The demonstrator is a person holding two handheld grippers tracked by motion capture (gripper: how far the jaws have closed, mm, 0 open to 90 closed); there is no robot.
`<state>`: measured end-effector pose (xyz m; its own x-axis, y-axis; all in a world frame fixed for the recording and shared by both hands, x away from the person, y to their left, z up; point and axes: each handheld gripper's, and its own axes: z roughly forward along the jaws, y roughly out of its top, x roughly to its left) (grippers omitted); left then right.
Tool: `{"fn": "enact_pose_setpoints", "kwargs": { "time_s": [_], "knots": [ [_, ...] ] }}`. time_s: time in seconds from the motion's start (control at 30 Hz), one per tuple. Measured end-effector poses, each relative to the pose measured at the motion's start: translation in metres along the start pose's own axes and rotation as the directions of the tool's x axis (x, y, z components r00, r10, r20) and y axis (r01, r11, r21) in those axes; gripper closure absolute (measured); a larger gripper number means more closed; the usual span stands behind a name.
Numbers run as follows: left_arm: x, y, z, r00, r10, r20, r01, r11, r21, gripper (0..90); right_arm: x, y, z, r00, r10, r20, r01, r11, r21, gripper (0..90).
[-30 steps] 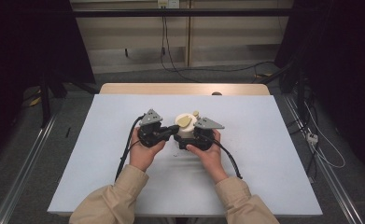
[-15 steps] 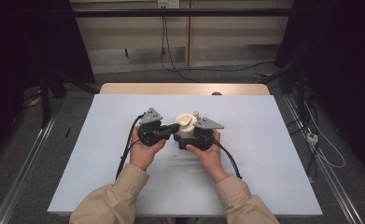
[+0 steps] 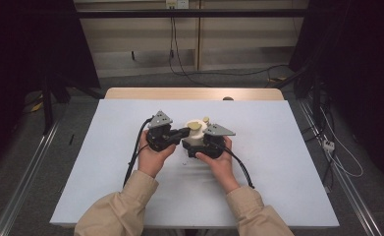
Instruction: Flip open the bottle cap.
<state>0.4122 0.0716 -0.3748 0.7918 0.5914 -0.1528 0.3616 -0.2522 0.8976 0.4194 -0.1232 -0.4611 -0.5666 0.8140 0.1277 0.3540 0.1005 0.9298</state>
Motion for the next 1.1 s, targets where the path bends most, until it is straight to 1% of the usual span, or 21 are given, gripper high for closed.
{"fn": "enact_pose_setpoints", "kwargs": {
  "time_s": [0.2,0.47,0.5,0.57,0.63,0.83,1.1],
  "knots": [
    [0.000,0.003,0.000,1.0000,-0.006,-0.002,0.006,0.9999,-0.009,89.6,0.000,0.000,0.000,1.0000,0.001,0.001,-0.001,1.000,0.002,4.1],
    [0.001,0.007,0.000,1.0000,-0.001,-0.007,0.001,0.9999,-0.012,89.5,0.000,0.000,0.000,1.0000,0.000,0.002,0.000,1.000,0.003,4.0],
    [0.001,0.008,0.000,0.9999,-0.001,-0.012,0.000,0.9999,-0.012,89.3,0.000,0.000,0.000,1.0000,0.000,0.002,0.000,1.000,0.003,4.0],
    [0.002,0.008,0.001,0.9999,-0.006,-0.009,0.006,0.9999,-0.011,89.2,0.000,0.000,0.000,1.0000,0.000,0.002,0.000,1.000,0.004,4.0],
    [0.002,0.008,0.001,0.9999,0.000,-0.011,0.000,1.0000,-0.006,89.1,0.000,0.000,0.000,1.0000,0.000,0.002,0.000,1.000,0.004,4.0],
    [0.003,0.008,0.002,0.9998,-0.004,-0.018,0.003,1.0000,-0.006,89.1,0.000,0.000,0.000,1.0000,0.000,0.002,0.000,1.000,0.005,4.0],
    [0.002,0.013,0.004,0.9998,0.005,-0.020,-0.005,1.0000,0.000,89.5,0.000,0.000,0.000,1.0000,0.000,0.002,0.000,1.000,0.005,4.0]
  ]
}}
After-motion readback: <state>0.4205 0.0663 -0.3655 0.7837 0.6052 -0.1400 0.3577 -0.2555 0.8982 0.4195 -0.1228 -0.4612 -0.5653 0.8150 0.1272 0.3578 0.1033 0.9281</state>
